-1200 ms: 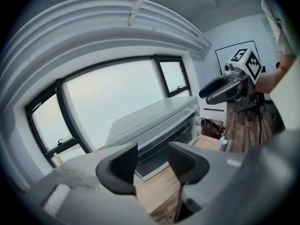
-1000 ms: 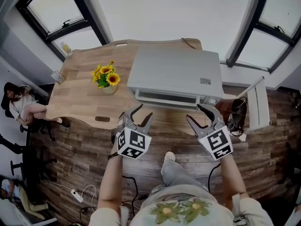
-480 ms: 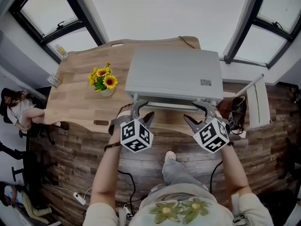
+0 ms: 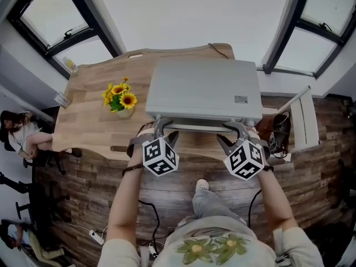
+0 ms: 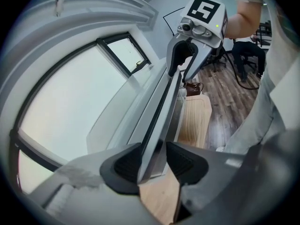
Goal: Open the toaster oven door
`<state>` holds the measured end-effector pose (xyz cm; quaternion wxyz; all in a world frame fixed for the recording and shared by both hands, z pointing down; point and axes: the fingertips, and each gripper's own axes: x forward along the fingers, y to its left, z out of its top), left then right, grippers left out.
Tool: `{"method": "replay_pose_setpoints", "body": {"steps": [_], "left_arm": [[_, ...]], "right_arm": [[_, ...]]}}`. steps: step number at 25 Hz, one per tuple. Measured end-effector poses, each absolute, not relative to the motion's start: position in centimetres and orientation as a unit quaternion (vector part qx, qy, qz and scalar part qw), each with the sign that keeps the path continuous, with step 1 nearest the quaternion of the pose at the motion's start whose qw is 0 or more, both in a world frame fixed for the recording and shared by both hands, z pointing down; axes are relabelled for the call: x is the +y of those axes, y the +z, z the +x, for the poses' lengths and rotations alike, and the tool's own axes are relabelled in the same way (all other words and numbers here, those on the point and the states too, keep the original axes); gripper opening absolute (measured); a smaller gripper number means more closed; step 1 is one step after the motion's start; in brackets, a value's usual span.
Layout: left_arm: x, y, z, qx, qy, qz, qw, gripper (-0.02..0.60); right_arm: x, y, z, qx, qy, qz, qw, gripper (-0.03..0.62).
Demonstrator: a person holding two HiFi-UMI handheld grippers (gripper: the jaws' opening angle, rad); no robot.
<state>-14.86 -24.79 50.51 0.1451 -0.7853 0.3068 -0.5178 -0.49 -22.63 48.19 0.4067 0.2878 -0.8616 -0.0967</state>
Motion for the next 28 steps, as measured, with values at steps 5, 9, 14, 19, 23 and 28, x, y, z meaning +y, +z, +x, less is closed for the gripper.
{"method": "replay_pose_setpoints", "body": {"steps": [5,9,14,19,23,28], "left_arm": [[-24.7,50.5,-15.0,0.313,-0.516,-0.786,0.137,0.156],[-24.3,50.6,-15.0,0.320,-0.508,-0.790,0.126,0.156],[-23.6,50.8,-15.0,0.329,-0.496,-0.795,0.116,0.158],[-23.1,51.0,-15.1,0.338,-0.491,-0.795,0.111,0.160],[-22.5,51.2,-15.1,0.345,-0.483,-0.798,0.103,0.161],[-21.6,51.4,-15.2,0.354,-0.475,-0.800,0.093,0.163]], "right_arm": [[-22.8,48.0,-0.3,-0.863,-0.097,0.300,0.395,0.114],[-22.3,48.2,-0.3,-0.864,-0.096,0.302,0.391,0.112],[-21.7,48.4,-0.3,-0.865,-0.097,0.306,0.386,0.112],[-21.1,48.6,-0.3,-0.866,-0.103,0.311,0.378,0.112],[-20.5,48.8,-0.4,-0.868,-0.104,0.312,0.371,0.112],[-19.6,49.0,-0.4,-0.870,-0.106,0.313,0.366,0.112]]}}
